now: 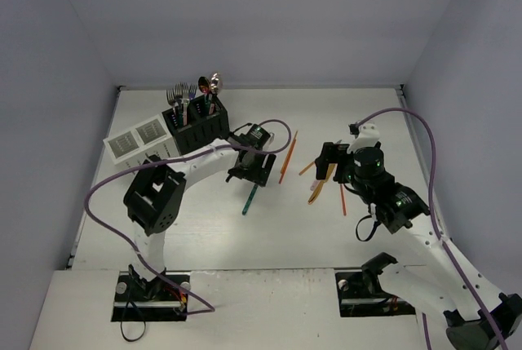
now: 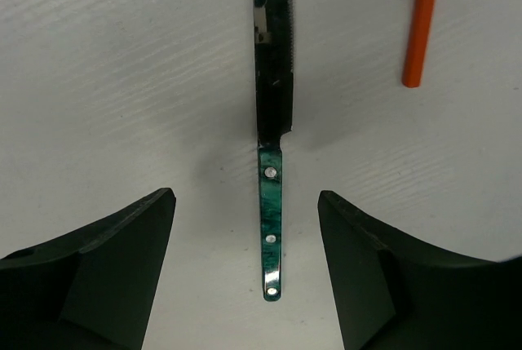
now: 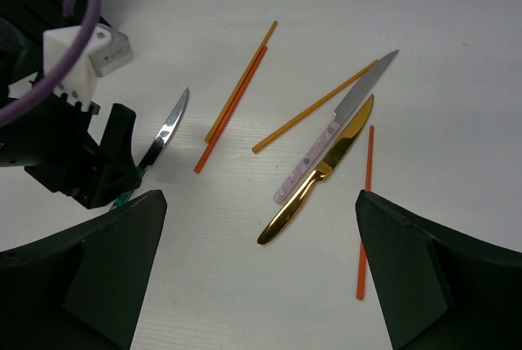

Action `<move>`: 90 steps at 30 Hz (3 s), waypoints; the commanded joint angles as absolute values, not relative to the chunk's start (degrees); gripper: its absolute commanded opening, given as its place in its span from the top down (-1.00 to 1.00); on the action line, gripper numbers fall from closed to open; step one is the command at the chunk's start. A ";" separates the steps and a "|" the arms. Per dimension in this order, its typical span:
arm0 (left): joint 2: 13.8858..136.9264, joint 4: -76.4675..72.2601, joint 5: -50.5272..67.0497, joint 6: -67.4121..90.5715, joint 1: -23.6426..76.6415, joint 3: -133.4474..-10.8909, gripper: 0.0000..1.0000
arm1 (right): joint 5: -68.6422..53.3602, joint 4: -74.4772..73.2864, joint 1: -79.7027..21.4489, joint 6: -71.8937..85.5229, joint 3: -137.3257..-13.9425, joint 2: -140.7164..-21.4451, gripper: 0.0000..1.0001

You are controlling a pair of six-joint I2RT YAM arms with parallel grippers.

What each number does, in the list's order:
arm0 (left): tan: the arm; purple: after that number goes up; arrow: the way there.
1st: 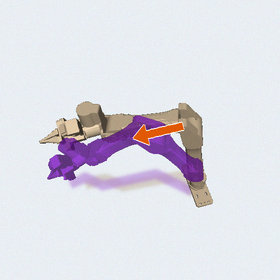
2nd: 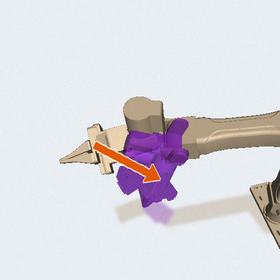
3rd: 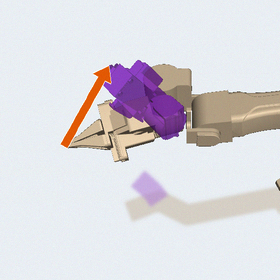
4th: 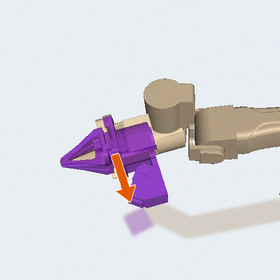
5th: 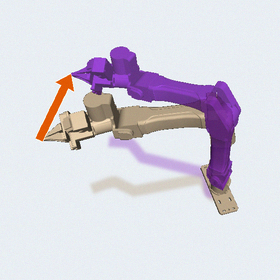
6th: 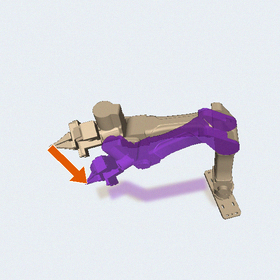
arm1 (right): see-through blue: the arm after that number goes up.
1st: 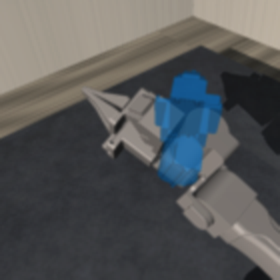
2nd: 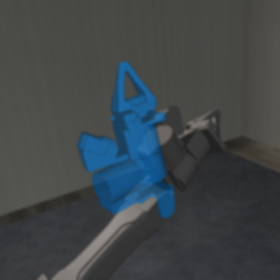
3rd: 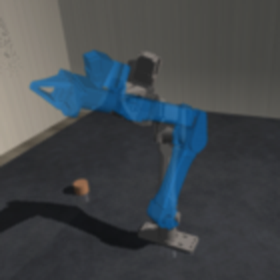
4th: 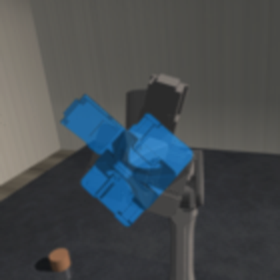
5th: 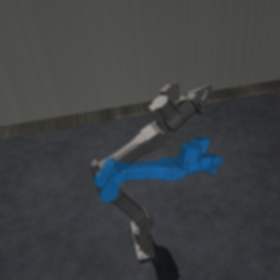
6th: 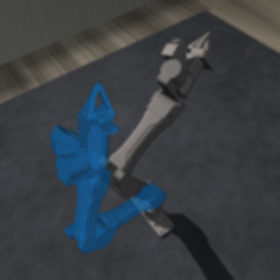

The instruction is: Sort the eating utensils into containers

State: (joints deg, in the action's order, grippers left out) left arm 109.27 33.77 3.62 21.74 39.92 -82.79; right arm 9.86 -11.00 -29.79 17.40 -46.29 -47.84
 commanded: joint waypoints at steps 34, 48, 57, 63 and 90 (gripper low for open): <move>94.30 36.00 -4.47 22.66 36.43 -89.66 1.00 | 10.01 -12.48 -29.18 18.19 -47.51 -42.85 -1.00; 71.62 3.08 -14.32 13.66 11.19 -74.12 1.00 | 10.98 -12.31 -28.92 18.54 -47.89 -44.20 -1.00; 80.04 -13.94 -10.21 14.94 0.36 -70.35 1.00 | 13.12 -12.22 -28.92 18.40 -47.88 -44.62 -1.00; 85.11 -19.53 -9.33 13.42 -1.66 -68.82 1.00 | 14.36 -12.22 -28.92 18.44 -47.23 -43.90 -1.00; 77.47 -8.57 -8.03 13.18 -1.38 -58.15 0.00 | 13.33 -12.33 -28.92 18.31 -46.14 -43.42 -1.00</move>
State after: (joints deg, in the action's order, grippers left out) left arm 82.55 -12.48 -9.20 12.61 -1.25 -54.60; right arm 13.47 -14.63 -29.21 18.17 -45.41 -43.38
